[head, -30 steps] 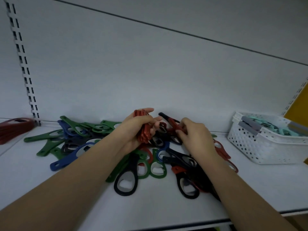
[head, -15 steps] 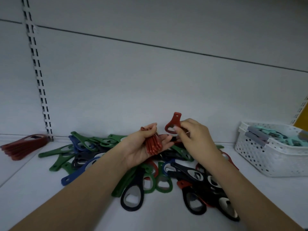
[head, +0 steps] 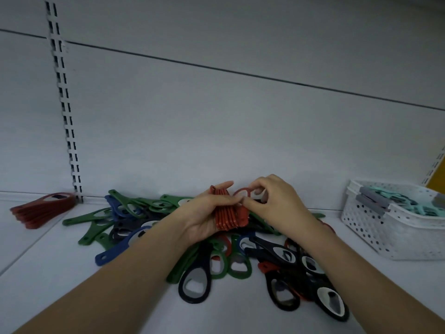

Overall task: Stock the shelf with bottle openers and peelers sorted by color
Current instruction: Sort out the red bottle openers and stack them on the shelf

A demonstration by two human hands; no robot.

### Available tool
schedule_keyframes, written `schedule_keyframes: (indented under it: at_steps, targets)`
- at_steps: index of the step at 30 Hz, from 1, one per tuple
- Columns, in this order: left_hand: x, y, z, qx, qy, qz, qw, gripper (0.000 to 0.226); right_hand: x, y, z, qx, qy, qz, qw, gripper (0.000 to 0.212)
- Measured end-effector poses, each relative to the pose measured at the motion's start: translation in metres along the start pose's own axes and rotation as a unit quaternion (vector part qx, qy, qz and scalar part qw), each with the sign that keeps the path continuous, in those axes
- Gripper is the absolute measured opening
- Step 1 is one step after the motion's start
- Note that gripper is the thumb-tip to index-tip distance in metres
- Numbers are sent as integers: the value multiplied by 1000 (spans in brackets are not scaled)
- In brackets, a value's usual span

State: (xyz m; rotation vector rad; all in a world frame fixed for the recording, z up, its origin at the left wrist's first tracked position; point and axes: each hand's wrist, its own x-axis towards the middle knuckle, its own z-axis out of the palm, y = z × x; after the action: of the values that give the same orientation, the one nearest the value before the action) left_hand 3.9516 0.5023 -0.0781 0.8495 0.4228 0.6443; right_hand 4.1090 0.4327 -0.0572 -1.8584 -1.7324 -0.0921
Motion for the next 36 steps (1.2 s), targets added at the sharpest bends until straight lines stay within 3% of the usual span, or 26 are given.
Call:
schedule_keyframes:
  at_steps: [5, 7, 9, 12, 15, 18, 21, 23, 25, 29, 36]
  targets:
    - [3, 4, -1, -78, 6, 15, 997, 60, -4, -17, 6, 137, 85, 45, 986, 12]
    - [3, 8, -3, -66, 39, 59, 995, 48, -9, -20, 1, 146, 81, 88, 982, 13]
    - [3, 12, -6, 47, 100, 139, 984, 36, -19, -24, -1, 72, 0, 104, 992, 19]
    - [2, 16, -12, 177, 165, 246, 938, 32, -34, -37, 7, -52, -152, 90, 983, 30]
    - [1, 17, -14, 166, 147, 243, 944, 36, -35, -45, 17, -32, -223, 107, 968, 24]
    - [5, 18, -16, 75, 97, 187, 975, 44, -26, -44, 17, 14, -239, 155, 959, 23]
    - [4, 23, -19, -29, 63, 164, 984, 52, -17, -40, 7, 63, -190, 194, 960, 28]
    - [1, 24, -21, -2, 44, 183, 982, 57, -12, -36, -1, 120, -139, 224, 957, 25]
    - [-1, 23, -23, 95, 30, 213, 972, 62, -5, -32, -11, 192, -76, 248, 946, 15]
    - [1, 20, -23, 369, 64, 282, 883, 70, 9, -28, -30, 236, 62, 226, 943, 8]
    - [6, 6, -21, 523, 36, 302, 796, 58, 32, -36, -23, 159, 59, 187, 968, 23]
